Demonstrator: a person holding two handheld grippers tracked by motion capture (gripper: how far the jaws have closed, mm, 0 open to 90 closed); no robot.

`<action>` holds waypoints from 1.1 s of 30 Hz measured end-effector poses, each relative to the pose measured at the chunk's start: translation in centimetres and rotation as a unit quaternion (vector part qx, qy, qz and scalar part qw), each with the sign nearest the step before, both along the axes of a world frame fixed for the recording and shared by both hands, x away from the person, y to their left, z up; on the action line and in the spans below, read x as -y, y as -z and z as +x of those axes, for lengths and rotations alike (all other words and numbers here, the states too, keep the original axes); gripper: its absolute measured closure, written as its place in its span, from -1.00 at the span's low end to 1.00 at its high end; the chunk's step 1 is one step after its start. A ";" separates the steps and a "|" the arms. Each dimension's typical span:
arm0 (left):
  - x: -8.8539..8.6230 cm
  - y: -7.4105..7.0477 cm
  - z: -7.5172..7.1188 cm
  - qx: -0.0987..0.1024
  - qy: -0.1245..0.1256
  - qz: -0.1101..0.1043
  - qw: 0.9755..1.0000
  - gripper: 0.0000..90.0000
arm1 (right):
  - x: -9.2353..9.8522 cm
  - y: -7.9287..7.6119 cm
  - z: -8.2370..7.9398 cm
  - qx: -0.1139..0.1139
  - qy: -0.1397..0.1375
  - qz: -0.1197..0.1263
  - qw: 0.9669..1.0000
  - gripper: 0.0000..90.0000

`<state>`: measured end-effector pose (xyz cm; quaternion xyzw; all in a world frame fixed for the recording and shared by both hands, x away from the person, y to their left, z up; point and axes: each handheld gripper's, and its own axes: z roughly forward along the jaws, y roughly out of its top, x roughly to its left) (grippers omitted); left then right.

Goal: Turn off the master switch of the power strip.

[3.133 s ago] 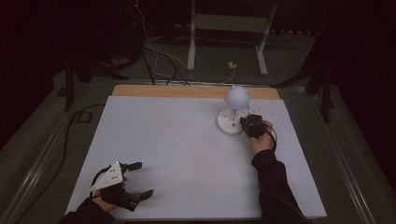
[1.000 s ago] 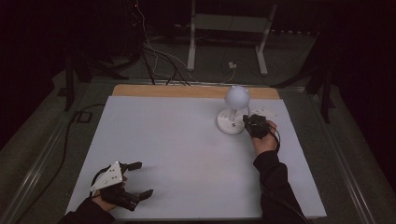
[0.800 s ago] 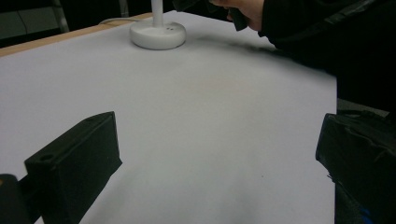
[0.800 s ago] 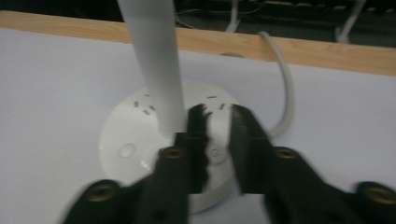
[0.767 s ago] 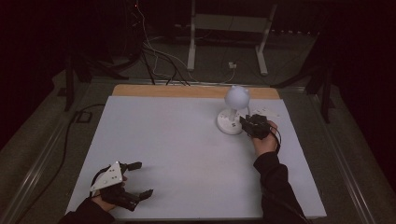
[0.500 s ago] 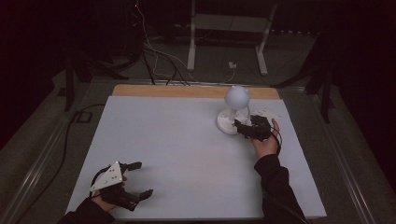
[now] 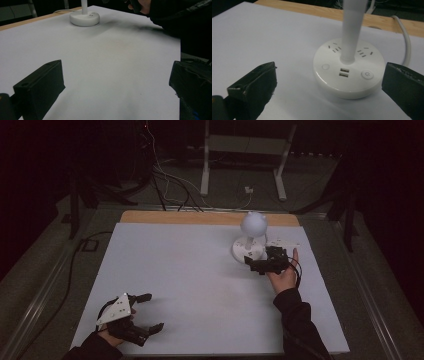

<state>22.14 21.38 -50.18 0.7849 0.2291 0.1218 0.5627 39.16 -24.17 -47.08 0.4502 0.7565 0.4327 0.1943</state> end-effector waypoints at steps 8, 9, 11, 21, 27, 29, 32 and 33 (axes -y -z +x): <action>0.0 0.0 0.0 0.000 0.000 -0.002 1.000 -0.99 | 0.0 -0.5 -1.3 0.023 -0.033 0.031 0.999 -1.00; 0.0 0.0 0.0 0.000 0.000 -0.001 1.000 -0.99 | 0.0 -0.6 -1.5 0.022 -0.037 0.031 0.999 -1.00; 0.0 0.0 -0.1 0.001 0.001 -0.001 1.000 -0.99 | 0.0 -0.9 -2.1 0.023 -0.048 0.034 0.998 -1.00; 0.0 -0.1 -0.1 0.001 0.000 -0.001 1.000 -0.99 | 0.3 -1.7 -5.4 0.009 -0.085 0.039 0.996 -1.00; 0.0 -0.1 -0.1 0.001 0.002 -0.001 1.000 -0.99 | 0.5 -1.2 -7.6 -0.002 -0.094 0.028 0.995 -1.00; 0.0 0.0 -0.1 0.000 0.001 -0.002 1.000 -0.99 | 0.7 -1.0 -8.2 -0.005 -0.096 0.031 0.995 -1.00; 0.0 -0.1 -0.1 0.000 0.002 -0.001 1.000 -0.99 | 0.9 -0.4 -9.0 -0.012 -0.095 0.032 0.995 -1.00; 0.0 -0.1 -0.1 0.001 0.002 -0.001 1.000 -0.99 | 1.0 -0.2 -9.3 -0.012 -0.095 0.029 0.995 -1.00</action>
